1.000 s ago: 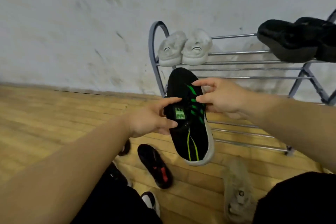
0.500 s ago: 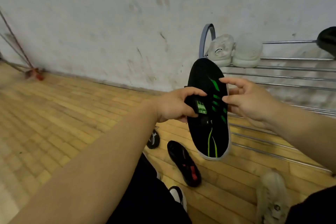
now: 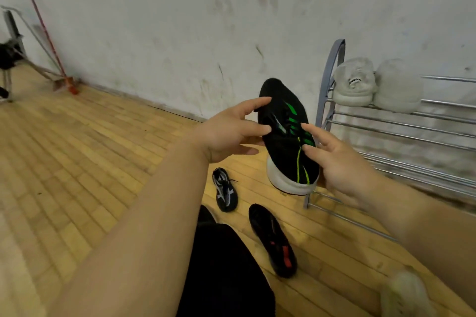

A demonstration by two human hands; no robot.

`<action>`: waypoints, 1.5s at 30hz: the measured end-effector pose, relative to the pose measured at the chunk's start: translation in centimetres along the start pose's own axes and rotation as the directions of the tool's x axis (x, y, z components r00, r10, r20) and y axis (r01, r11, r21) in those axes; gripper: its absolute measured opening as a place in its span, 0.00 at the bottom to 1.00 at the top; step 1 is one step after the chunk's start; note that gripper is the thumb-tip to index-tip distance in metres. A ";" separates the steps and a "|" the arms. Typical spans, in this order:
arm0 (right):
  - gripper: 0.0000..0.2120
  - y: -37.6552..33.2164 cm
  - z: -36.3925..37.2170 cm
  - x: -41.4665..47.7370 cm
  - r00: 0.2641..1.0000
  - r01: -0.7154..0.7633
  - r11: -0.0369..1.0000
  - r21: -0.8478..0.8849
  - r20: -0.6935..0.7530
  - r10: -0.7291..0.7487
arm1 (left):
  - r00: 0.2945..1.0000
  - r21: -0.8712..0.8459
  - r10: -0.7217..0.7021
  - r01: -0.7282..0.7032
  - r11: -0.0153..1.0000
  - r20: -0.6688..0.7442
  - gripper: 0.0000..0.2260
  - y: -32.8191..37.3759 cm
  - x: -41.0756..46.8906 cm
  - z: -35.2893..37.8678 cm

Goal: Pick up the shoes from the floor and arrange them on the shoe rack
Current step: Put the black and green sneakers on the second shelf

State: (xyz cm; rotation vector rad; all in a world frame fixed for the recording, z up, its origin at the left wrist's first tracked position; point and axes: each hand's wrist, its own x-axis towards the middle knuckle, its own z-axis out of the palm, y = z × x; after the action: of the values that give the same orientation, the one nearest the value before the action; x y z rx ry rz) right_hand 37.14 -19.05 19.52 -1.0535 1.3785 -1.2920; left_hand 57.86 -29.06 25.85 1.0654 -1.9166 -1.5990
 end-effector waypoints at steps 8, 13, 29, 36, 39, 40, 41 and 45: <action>0.22 6.7 1.0 3.1 0.997 -0.062 0.936 -0.346 0.022 0.074 | 0.980 0.141 -0.192 0.198 0.970 -0.057 0.27 -7.6 0.3 -3.6; 0.23 12.9 1.4 6.2 0.953 -0.163 0.836 -0.525 0.137 0.272 | 0.826 0.023 -0.452 0.487 0.873 -0.335 0.29 -25.0 1.5 -4.3; 0.23 27.2 6.4 15.1 0.881 -0.275 0.791 -0.546 0.187 0.435 | 0.570 -0.284 -0.706 0.656 0.699 -0.421 0.31 -48.0 3.8 -0.3; 0.22 19.2 4.3 14.8 0.913 -0.089 0.715 -0.693 0.230 0.336 | 0.645 -0.560 -0.705 0.480 0.675 -0.297 0.25 -40.2 3.3 -1.2; 0.22 11.8 2.0 13.0 0.942 0.039 0.656 -0.754 0.247 0.227 | 0.782 -0.461 -0.528 0.354 0.814 -0.331 0.25 -32.9 3.4 -2.4; 0.22 9.2 1.1 12.0 0.954 0.086 0.641 -0.763 0.249 0.168 | 0.820 -0.418 -0.452 0.295 0.859 -0.351 0.25 -29.9 3.4 -2.8; 0.22 6.6 0.1 10.8 0.964 0.130 0.621 -0.773 0.246 0.104 | 0.852 -0.377 -0.375 0.232 0.896 -0.366 0.25 -26.7 3.4 -3.0; 0.22 -1.5 -4.6 5.6 0.978 0.209 0.568 -0.796 0.158 -0.138 | 0.918 -0.202 -0.083 0.003 0.979 -0.389 0.27 -14.5 3.1 -2.6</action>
State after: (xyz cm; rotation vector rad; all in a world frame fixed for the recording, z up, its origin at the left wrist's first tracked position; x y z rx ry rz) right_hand 31.58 -23.83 20.62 -1.8803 1.9011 -0.6749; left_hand 62.00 -33.70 12.18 1.2409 -1.4457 -1.4277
